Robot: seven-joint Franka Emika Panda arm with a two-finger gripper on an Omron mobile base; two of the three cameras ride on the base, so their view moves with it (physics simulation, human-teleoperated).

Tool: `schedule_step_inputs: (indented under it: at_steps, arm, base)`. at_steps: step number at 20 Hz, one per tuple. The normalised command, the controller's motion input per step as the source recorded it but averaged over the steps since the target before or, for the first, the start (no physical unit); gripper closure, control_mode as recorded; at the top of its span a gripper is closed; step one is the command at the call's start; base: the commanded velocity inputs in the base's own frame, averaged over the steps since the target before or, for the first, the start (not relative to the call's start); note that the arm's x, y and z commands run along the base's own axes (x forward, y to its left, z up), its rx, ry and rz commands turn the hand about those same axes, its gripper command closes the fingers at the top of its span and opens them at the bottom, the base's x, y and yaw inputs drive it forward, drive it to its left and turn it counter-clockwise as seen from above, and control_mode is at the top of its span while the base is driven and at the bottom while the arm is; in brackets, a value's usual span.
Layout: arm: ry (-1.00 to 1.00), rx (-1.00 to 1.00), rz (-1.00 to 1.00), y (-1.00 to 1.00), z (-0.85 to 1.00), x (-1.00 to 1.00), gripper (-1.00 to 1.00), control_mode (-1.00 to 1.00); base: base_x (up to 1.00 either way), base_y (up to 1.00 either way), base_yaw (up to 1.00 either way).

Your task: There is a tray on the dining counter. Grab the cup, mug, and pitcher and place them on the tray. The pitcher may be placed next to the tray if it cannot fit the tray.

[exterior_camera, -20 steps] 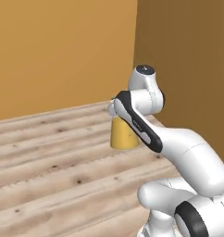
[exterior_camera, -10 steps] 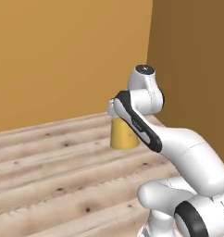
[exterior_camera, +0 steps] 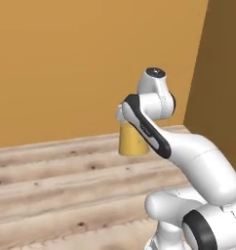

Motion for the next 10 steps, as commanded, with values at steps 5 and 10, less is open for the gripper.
schedule_step_inputs:
  at_steps: [5, 10]
  arm:
    - [0.00, 0.00, 0.00, 0.00, 0.00, 0.00, 1.00, 1.00]
    - [0.00, 0.00, 0.00, 0.00, 0.00, 0.00, 1.00, 1.00]
  base:
    - [0.95, -0.46, 0.68]
    - [0.94, -0.40, 0.71]
